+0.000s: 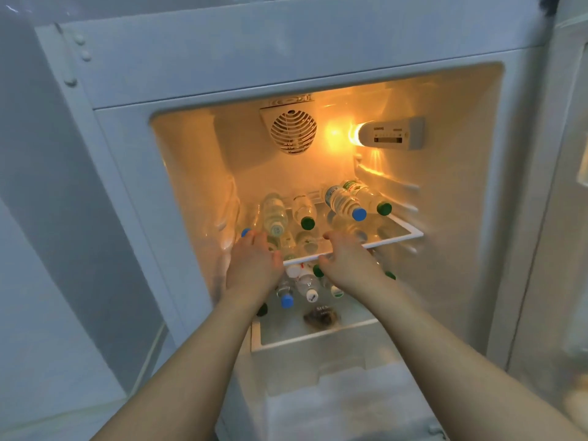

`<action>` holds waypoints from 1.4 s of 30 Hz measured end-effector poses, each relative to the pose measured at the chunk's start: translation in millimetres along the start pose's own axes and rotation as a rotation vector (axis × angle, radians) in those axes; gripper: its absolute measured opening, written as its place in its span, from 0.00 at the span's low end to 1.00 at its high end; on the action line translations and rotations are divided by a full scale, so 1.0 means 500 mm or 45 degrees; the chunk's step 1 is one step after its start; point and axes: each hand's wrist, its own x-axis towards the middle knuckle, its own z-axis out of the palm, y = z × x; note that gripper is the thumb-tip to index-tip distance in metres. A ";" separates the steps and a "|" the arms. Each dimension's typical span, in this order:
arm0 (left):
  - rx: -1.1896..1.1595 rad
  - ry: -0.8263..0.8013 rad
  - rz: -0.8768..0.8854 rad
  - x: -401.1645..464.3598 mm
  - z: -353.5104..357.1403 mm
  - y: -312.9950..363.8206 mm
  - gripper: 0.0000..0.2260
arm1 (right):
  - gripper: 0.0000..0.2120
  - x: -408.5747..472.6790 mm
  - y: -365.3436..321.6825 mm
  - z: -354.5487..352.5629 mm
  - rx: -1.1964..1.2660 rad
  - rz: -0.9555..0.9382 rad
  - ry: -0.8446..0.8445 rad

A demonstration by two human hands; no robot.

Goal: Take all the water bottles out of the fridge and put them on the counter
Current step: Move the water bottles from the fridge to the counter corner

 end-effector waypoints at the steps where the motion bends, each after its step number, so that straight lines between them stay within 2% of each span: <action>1: -0.011 -0.001 -0.070 0.016 0.006 -0.007 0.19 | 0.22 0.026 -0.001 0.010 0.005 -0.013 -0.011; 6: -0.026 -0.004 -0.323 0.083 0.053 -0.030 0.24 | 0.22 0.142 -0.003 0.064 0.027 -0.018 -0.036; 8: -0.002 -0.019 -0.399 0.106 0.065 -0.031 0.24 | 0.25 0.176 -0.001 0.083 -0.011 0.004 -0.015; 11: 0.050 -0.029 -0.497 0.152 0.080 -0.036 0.19 | 0.38 0.236 0.002 0.106 -0.091 0.073 -0.006; 14: 0.115 -0.045 -0.545 0.191 0.097 -0.051 0.15 | 0.40 0.288 0.005 0.117 -0.124 0.127 -0.016; 23: 0.244 0.078 -0.485 0.207 0.125 -0.058 0.22 | 0.36 0.324 0.022 0.146 -0.256 0.086 0.131; 30: 0.252 0.109 -0.471 0.202 0.127 -0.055 0.24 | 0.34 0.312 0.017 0.142 -0.283 0.104 0.154; 39: 0.298 0.094 -0.456 0.203 0.129 -0.056 0.27 | 0.37 0.310 0.014 0.137 -0.267 0.122 0.135; 42: 0.294 0.093 -0.471 0.204 0.128 -0.055 0.26 | 0.37 0.309 0.014 0.137 -0.265 0.120 0.136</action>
